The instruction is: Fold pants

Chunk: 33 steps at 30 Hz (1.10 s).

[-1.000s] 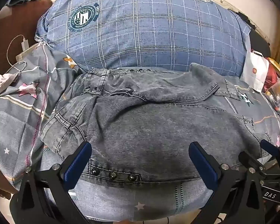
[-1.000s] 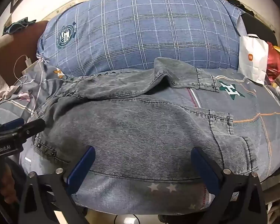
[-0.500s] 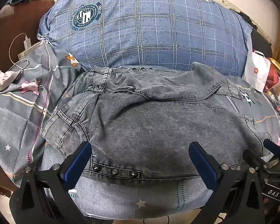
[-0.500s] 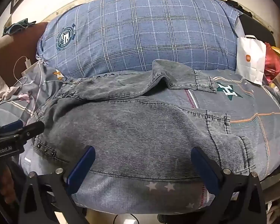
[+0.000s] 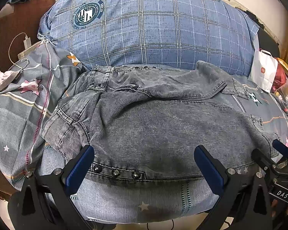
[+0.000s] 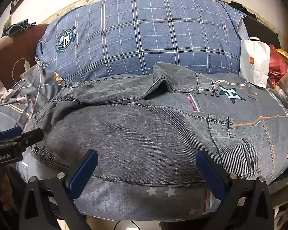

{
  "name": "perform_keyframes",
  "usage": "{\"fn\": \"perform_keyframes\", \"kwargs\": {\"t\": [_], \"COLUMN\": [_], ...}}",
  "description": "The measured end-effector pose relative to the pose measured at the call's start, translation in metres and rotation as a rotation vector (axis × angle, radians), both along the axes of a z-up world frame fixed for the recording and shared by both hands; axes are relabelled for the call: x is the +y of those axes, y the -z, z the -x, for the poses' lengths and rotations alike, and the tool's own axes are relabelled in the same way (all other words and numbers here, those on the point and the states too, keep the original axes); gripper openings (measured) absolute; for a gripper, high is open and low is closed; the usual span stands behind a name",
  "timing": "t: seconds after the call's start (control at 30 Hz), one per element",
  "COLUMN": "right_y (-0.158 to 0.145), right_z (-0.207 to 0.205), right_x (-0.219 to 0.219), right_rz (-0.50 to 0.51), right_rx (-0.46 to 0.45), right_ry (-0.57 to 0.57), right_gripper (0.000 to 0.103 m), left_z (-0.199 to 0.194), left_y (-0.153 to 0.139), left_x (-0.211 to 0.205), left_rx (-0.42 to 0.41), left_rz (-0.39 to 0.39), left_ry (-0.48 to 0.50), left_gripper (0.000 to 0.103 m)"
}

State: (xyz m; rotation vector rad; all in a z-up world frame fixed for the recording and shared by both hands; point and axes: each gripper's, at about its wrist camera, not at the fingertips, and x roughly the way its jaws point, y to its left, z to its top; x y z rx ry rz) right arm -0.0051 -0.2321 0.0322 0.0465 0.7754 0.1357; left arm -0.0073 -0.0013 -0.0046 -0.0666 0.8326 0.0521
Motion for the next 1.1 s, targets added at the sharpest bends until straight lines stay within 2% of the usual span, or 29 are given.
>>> {"fn": "perform_keyframes", "kwargs": {"t": [1.1], "right_y": [-0.009], "right_z": [-0.0003], "right_x": [0.0016], "right_rz": [0.023], "right_rx": [-0.02], "right_ry": [0.01], "right_gripper": [0.103], "left_z": [0.0036], "left_y": [0.0018], "left_x": [-0.001], "left_rx": [-0.006], "left_rz": [0.005], "left_ry": [0.009], "left_gripper": [0.103]}}
